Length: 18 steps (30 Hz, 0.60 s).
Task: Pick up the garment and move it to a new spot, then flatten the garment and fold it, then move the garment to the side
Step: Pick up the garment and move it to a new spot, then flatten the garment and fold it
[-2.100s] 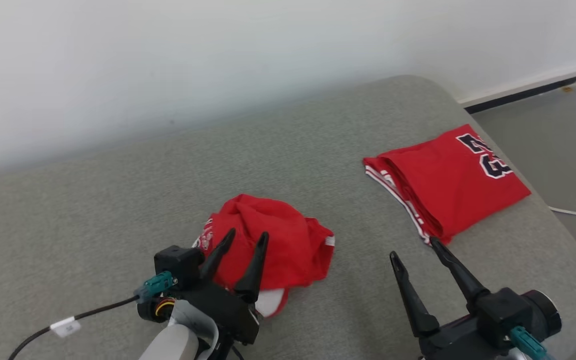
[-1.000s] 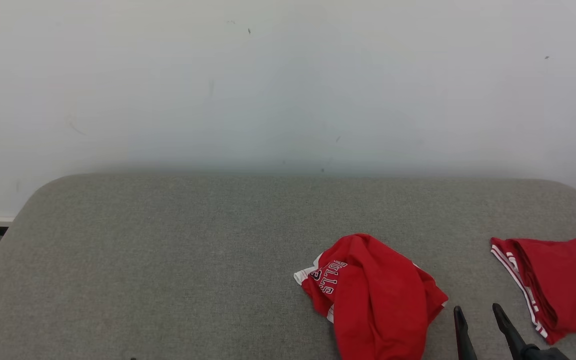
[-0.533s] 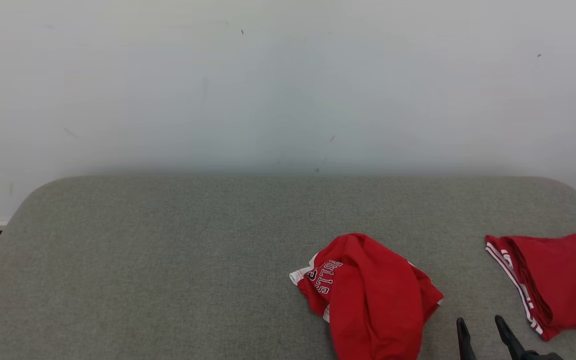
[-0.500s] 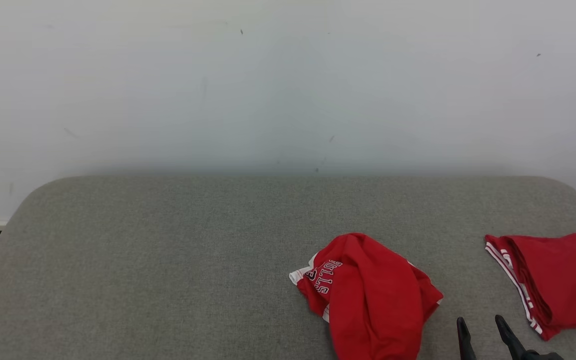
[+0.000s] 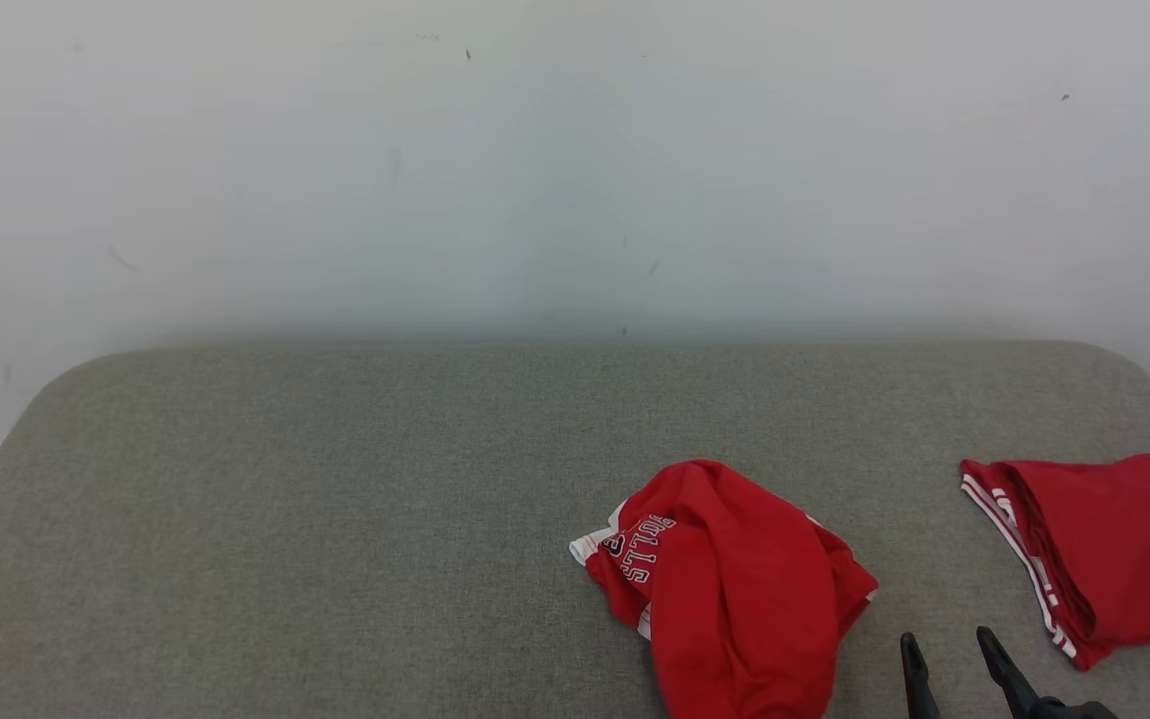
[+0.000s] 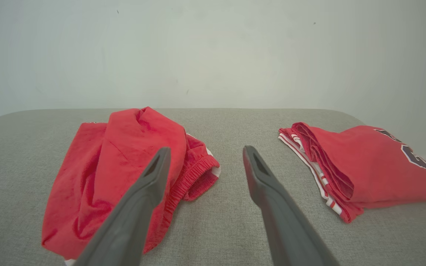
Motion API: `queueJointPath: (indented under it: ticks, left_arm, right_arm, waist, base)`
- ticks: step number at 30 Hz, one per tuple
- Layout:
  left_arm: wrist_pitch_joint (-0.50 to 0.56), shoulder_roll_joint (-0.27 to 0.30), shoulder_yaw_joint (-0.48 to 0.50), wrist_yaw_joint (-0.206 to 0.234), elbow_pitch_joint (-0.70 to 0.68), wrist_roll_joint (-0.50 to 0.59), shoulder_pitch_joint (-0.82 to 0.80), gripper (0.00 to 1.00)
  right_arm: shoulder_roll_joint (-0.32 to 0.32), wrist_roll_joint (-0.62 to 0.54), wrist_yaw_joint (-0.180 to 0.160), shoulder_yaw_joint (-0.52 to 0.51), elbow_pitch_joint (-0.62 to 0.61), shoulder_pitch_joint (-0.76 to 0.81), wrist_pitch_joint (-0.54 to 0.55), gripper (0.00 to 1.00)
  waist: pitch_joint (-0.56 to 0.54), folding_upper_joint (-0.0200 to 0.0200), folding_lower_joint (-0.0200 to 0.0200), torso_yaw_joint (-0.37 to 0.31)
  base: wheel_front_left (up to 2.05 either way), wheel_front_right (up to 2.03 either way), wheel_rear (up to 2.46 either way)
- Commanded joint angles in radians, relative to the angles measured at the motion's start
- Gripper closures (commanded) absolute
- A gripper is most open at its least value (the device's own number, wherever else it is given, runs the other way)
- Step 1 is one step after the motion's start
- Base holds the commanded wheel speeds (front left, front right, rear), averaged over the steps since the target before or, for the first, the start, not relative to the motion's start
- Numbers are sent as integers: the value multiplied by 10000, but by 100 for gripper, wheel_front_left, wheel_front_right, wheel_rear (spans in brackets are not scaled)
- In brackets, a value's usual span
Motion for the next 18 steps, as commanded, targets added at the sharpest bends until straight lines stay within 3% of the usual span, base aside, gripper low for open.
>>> queueJointPath:
  ticks: [1, 10, 18]
  left_arm:
    - [-26, -35, 28, 1, -33, 112, 5, 0]
    - [0, -184, -332, -148, -39, 161, -315, 0]
    - [242, -398, -1436, -586, 292, 17, -1360, 0]
  right_arm:
    - [4, -29, -22, 24, -14, 16, -10, 0]
    - [-7, -88, -22, 112, -160, -32, 98, 0]
    - [-108, -94, -22, 217, -260, -220, 139, 0]
  waist:
    - [27, 0, 0, -21]
    - [171, 0, 0, -197]
    - [514, 0, 0, -1137]
  base:
    - [0, 0, 0]
    - [0, 0, 0]
    - [0, 0, 0]
